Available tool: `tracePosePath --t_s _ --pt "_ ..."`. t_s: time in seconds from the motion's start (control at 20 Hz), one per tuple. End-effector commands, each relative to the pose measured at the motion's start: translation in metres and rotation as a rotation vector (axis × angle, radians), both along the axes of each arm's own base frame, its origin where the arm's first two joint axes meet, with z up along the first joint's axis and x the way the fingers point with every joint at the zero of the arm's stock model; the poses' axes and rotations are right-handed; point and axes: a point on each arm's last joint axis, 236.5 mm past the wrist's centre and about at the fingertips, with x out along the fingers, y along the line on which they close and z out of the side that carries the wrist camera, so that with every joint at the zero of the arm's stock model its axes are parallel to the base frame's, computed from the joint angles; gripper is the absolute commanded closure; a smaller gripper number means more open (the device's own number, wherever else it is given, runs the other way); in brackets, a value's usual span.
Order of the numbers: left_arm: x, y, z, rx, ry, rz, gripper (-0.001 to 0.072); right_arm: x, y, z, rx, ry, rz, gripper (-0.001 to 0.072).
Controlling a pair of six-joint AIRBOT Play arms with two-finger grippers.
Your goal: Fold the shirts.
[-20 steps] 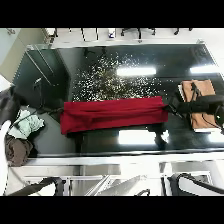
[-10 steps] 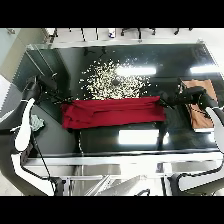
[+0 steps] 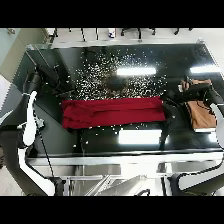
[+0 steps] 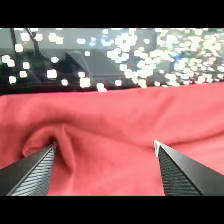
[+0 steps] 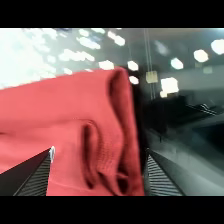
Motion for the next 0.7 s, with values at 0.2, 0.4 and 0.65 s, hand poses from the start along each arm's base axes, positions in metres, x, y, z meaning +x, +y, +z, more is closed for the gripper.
tracePosePath --t_s 0.2,0.4,0.65 --pt "-0.015 -0.017 0.039 -0.034 0.03 -0.013 0.0009 -0.036 0.021 -0.044 0.1 0.196 0.075 0.0121" --pt "-0.017 -0.046 0.067 -0.168 -0.045 -0.035 0.0624 -0.039 0.039 -0.049 0.14 0.215 0.103 0.0689" --pt "-0.018 -0.101 0.105 -0.245 -0.176 -0.114 0.0693 -0.028 0.032 -0.025 0.148 0.168 0.098 0.069"
